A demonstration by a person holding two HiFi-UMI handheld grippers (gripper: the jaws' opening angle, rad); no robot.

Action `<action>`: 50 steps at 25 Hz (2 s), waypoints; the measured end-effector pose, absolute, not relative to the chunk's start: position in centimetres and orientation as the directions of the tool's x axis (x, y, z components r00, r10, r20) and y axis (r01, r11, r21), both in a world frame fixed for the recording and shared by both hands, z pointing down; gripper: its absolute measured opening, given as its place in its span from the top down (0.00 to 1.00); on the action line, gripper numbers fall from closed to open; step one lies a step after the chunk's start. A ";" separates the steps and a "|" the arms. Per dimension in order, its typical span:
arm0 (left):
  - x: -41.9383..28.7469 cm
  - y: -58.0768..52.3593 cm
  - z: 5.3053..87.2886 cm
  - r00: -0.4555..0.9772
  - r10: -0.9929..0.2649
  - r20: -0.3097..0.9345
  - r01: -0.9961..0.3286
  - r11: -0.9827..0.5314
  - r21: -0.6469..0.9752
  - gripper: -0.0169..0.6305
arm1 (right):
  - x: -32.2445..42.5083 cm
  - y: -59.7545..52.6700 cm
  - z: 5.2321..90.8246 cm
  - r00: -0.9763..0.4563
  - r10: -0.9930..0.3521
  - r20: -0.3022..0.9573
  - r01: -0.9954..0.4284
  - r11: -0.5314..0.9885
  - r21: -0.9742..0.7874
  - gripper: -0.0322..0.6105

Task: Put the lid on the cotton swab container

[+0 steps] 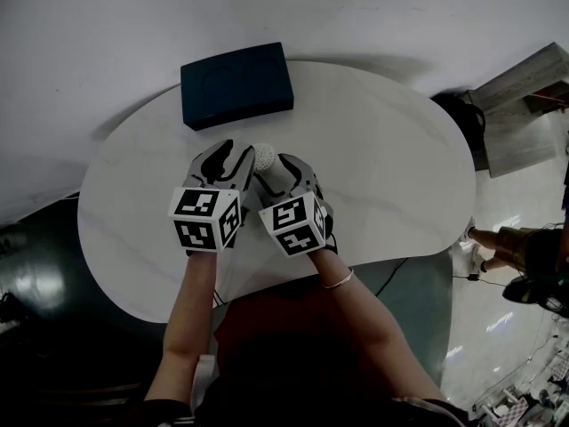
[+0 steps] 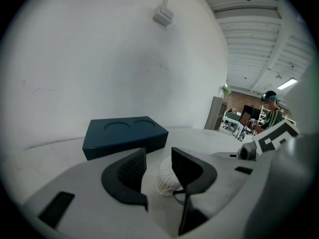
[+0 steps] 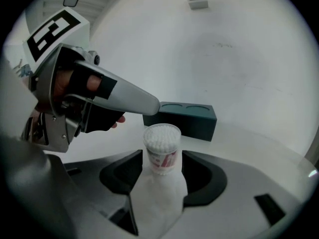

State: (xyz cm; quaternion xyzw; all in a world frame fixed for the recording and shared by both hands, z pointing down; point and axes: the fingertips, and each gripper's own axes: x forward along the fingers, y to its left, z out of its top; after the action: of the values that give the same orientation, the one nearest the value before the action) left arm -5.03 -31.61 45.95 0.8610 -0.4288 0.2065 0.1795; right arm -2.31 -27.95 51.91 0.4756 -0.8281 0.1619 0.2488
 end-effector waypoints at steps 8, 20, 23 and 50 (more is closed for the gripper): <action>-6.0 -30.4 44.5 0.542 -0.691 0.478 -0.820 -0.561 0.119 0.73 | -1.9 -26.3 50.0 -0.412 -0.740 0.532 -0.885 0.463 -0.041 0.56; -6.7 -26.5 43.6 0.567 -0.698 0.437 -0.811 -0.567 0.147 0.75 | -1.7 -22.9 47.2 -0.417 -0.771 0.481 -0.895 0.441 -0.069 0.57; -7.0 -25.7 43.4 0.563 -0.706 0.429 -0.815 -0.560 0.148 0.76 | -1.7 -22.2 46.7 -0.420 -0.775 0.471 -0.895 0.438 -0.078 0.57; -9.5 -17.1 42.5 0.544 -0.745 0.386 -0.826 -0.556 0.091 0.87 | 0.8 -15.5 42.1 -0.366 -0.843 0.393 -0.928 0.363 -0.087 0.90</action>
State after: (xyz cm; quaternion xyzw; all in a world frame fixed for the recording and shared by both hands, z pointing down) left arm -9.53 -17.12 42.54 0.8686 -0.4524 0.1531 0.1322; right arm 0.78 -15.45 42.09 0.5446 -0.8130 0.1488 0.1422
